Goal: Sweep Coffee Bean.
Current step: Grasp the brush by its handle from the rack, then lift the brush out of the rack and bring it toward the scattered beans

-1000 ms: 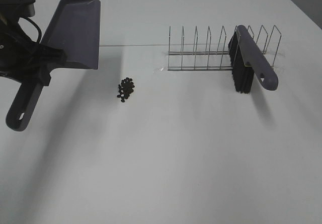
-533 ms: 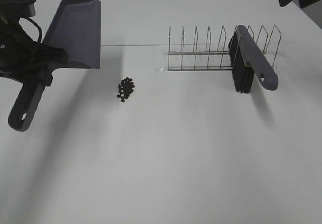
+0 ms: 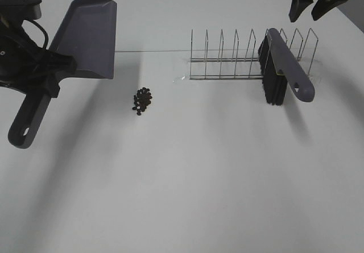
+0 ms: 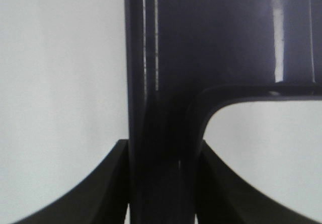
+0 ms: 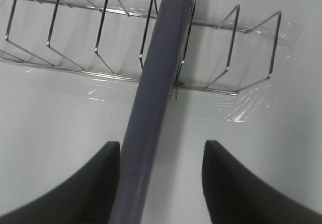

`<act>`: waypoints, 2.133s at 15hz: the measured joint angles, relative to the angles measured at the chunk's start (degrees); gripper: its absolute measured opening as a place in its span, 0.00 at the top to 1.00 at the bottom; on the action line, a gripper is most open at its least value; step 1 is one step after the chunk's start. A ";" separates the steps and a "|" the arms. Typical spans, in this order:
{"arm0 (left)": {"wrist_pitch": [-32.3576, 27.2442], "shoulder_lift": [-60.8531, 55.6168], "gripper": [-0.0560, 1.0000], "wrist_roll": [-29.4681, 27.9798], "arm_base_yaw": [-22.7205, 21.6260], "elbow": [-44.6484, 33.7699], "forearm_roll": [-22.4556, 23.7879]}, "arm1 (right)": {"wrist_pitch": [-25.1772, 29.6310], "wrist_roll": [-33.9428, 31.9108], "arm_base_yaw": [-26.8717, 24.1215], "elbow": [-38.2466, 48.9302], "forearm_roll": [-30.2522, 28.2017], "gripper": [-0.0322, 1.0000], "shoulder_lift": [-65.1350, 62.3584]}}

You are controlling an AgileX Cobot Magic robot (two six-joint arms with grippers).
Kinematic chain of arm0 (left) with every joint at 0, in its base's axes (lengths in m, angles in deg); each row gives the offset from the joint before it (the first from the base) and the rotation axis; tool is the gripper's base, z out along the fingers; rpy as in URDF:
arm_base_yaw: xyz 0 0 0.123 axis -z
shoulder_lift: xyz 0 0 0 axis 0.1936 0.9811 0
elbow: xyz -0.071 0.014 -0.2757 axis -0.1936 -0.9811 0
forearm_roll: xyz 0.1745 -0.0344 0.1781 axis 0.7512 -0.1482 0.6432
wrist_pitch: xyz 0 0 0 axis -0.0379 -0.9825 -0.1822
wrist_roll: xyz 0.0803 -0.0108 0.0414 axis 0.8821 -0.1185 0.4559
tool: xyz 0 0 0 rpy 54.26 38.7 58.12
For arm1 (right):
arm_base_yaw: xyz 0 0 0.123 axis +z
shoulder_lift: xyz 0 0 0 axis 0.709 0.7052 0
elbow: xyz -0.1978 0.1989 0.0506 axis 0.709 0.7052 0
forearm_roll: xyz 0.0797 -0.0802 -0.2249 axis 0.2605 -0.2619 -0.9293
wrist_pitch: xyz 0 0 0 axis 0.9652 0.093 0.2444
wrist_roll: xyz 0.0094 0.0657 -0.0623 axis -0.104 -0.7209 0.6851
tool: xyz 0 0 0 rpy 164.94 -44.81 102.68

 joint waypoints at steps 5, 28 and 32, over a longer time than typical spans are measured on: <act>0.00 0.00 0.61 0.23 0.00 0.00 0.00 | 1.72 -8.88 1.32 -3.84 -1.32 0.44 7.22; -0.23 0.00 0.61 0.92 0.00 0.00 0.00 | 4.30 -10.83 1.32 -14.21 0.46 0.63 2.75; -0.11 0.00 0.61 1.09 0.00 0.00 0.00 | 4.18 -10.66 4.70 -4.70 0.92 0.63 -6.07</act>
